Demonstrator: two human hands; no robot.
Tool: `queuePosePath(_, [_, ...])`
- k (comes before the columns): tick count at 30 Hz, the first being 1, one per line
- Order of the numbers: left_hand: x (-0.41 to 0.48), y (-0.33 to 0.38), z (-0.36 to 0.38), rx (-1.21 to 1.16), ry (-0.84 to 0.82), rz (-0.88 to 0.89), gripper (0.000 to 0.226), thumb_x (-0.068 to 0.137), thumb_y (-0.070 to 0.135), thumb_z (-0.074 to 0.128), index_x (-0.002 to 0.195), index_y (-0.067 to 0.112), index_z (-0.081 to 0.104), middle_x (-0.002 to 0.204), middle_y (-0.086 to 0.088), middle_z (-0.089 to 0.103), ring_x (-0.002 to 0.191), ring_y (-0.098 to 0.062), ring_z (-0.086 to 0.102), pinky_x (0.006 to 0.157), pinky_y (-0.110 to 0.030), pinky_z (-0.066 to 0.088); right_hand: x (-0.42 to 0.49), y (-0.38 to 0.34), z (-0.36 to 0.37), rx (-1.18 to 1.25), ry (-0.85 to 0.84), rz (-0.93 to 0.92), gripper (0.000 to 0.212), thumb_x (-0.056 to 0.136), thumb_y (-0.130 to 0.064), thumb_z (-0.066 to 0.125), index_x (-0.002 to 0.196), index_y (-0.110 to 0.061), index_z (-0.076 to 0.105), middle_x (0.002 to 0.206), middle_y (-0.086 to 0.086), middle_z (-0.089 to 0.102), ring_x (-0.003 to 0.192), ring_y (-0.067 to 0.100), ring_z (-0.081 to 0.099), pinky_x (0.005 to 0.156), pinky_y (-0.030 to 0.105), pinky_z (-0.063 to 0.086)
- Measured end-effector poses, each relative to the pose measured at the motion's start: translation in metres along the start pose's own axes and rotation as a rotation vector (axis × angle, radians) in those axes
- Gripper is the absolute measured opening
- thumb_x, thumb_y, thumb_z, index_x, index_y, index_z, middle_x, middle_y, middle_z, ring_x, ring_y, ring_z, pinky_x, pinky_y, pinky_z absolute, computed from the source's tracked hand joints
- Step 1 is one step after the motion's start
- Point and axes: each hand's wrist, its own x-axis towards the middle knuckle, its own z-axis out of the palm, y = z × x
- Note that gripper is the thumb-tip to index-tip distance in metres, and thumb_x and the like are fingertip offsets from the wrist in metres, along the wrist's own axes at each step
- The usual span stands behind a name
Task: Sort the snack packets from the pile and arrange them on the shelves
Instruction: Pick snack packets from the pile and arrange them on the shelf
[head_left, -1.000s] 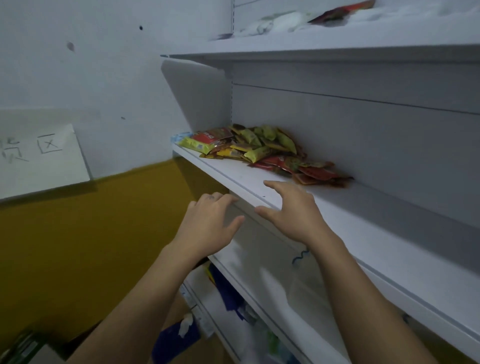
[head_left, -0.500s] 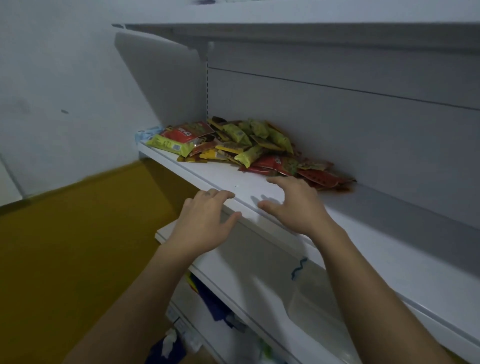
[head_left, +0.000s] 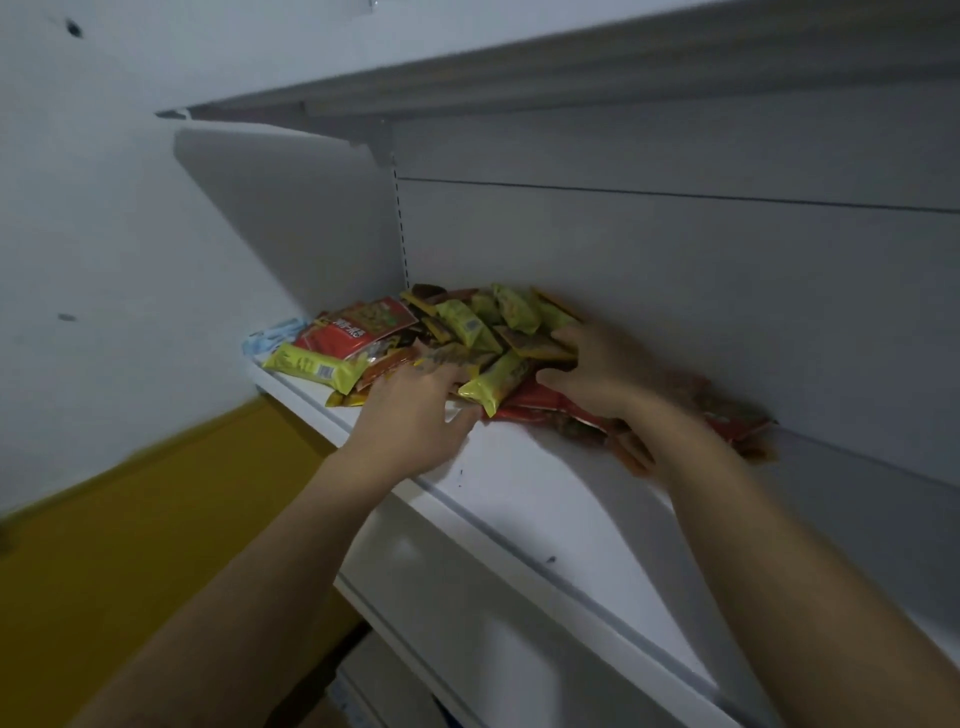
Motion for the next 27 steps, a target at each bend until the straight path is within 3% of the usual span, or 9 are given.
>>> queuePosePath(6, [0.049,-0.006,0.010,-0.004,0.002,-0.019,0.041,0.094,0.047,0.053,0.125,0.020,0.060,0.119,-0.003,0.063,0.112,-0.027,0.056,0.092,-0.044,0.047,0.038,0.007,0.012,0.053,0.088,0.014,0.047,0.086,-0.051,0.064,0.124,-0.023,0.063,0.121,0.004,0.065,0.113,0.029,0.059,0.086,0.035,0.045])
queuePosePath(10, [0.078,-0.019,0.015,-0.010,-0.006,-0.053,0.039,0.092,0.040,0.052,0.123,0.017,0.061,0.110,-0.008,0.064,0.102,-0.029,0.059,0.082,-0.040,0.048,0.060,-0.004,0.021,0.056,0.121,0.018,0.044,0.088,-0.044,0.064,0.126,-0.021,0.060,0.123,0.004,0.063,0.115,0.028,0.057,0.091,0.036,0.044])
queuePosePath(14, [0.105,-0.033,0.023,-0.065,-0.045,-0.055,0.048,0.092,0.040,0.056,0.137,0.025,0.051,0.120,-0.009,0.061,0.111,-0.032,0.057,0.090,-0.043,0.047,0.080,-0.015,0.033,0.047,0.135,0.048,0.056,0.092,-0.046,0.059,0.140,-0.020,0.049,0.137,0.004,0.055,0.126,0.026,0.049,0.101,0.036,0.039])
queuePosePath(16, [0.119,-0.038,0.029,-0.125,-0.036,-0.020,0.055,0.087,0.051,0.052,0.136,0.026,0.053,0.116,-0.008,0.060,0.107,-0.033,0.059,0.090,-0.044,0.049,0.089,-0.020,0.039,0.022,0.146,0.070,0.060,0.092,-0.048,0.059,0.144,-0.021,0.046,0.140,0.004,0.053,0.129,0.026,0.048,0.103,0.036,0.038])
queuePosePath(19, [0.145,-0.042,0.033,-0.062,-0.217,0.015,0.075,0.080,0.071,0.038,0.143,0.030,0.044,0.131,-0.011,0.050,0.119,-0.034,0.052,0.097,-0.047,0.046,0.102,-0.023,0.046,-0.014,0.144,0.103,0.061,0.090,-0.049,0.061,0.143,-0.024,0.047,0.140,0.003,0.053,0.128,0.025,0.048,0.104,0.036,0.040])
queuePosePath(21, [0.163,-0.041,0.034,0.022,-0.349,0.020,0.071,0.086,0.071,0.042,0.146,0.032,0.035,0.145,-0.010,0.038,0.131,-0.036,0.042,0.104,-0.048,0.040,0.111,-0.024,0.048,-0.027,0.131,0.129,0.061,0.090,-0.047,0.061,0.144,-0.023,0.045,0.141,0.004,0.052,0.130,0.026,0.047,0.106,0.038,0.039])
queuePosePath(27, [0.183,-0.042,0.040,-0.008,-0.342,0.024,0.075,0.088,0.072,0.042,0.141,0.019,0.036,0.143,-0.012,0.043,0.129,-0.034,0.045,0.101,-0.046,0.043,0.125,-0.031,0.063,-0.089,0.097,0.200,0.063,0.092,-0.048,0.060,0.146,-0.020,0.043,0.147,0.006,0.045,0.133,0.027,0.043,0.107,0.040,0.039])
